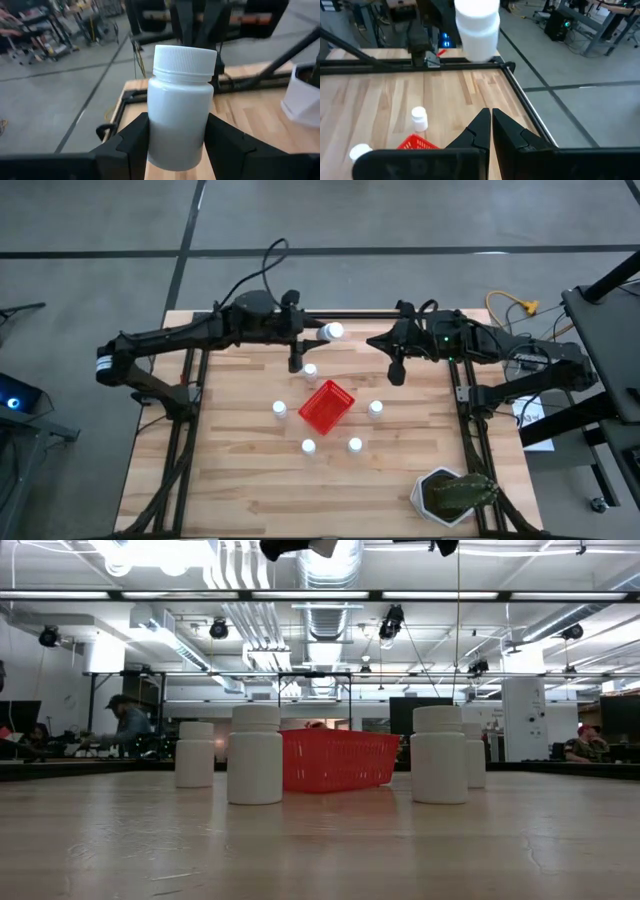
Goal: Pick and place pill bottles into a basket
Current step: Put the white pill bottle into the red basket
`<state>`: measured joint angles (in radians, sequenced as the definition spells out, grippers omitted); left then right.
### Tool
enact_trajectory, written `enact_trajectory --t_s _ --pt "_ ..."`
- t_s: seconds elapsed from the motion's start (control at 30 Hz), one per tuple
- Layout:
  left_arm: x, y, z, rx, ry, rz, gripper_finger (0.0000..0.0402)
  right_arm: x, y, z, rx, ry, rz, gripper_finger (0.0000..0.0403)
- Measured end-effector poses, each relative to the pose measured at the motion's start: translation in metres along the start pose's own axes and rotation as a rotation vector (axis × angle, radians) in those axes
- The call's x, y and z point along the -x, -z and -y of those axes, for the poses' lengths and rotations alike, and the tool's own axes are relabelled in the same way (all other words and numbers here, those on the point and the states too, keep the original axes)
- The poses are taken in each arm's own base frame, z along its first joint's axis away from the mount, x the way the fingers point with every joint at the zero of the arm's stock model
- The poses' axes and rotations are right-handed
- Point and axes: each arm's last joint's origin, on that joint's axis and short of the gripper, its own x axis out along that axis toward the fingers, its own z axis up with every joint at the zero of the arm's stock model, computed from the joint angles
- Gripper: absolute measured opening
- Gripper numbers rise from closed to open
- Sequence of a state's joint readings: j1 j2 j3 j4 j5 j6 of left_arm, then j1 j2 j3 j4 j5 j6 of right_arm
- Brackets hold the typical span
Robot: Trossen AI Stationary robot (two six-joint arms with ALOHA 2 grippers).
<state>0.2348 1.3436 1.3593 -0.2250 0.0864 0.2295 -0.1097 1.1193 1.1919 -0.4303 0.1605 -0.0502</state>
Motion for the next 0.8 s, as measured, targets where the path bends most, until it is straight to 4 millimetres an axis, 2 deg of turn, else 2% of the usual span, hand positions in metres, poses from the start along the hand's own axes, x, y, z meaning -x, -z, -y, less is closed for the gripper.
enact_trajectory --t_s 0.23,0.37,0.6,0.8 --pt "0.027 0.025 0.007 0.09 -0.043 0.142 0.0149 -0.015 -0.008 -0.001 0.021 0.013 0.097 0.0008" --pt "0.043 0.033 0.011 0.103 -0.054 0.212 0.0149 -0.025 -0.01 0.001 -0.023 0.026 0.12 0.0008" --pt "0.058 0.03 0.011 0.097 -0.065 0.269 0.0149 -0.035 -0.017 0.003 -0.156 0.02 0.146 0.0014" --pt "0.057 0.03 0.011 0.093 -0.065 0.263 0.0149 -0.037 -0.03 0.003 -0.229 -0.017 0.205 0.0065"
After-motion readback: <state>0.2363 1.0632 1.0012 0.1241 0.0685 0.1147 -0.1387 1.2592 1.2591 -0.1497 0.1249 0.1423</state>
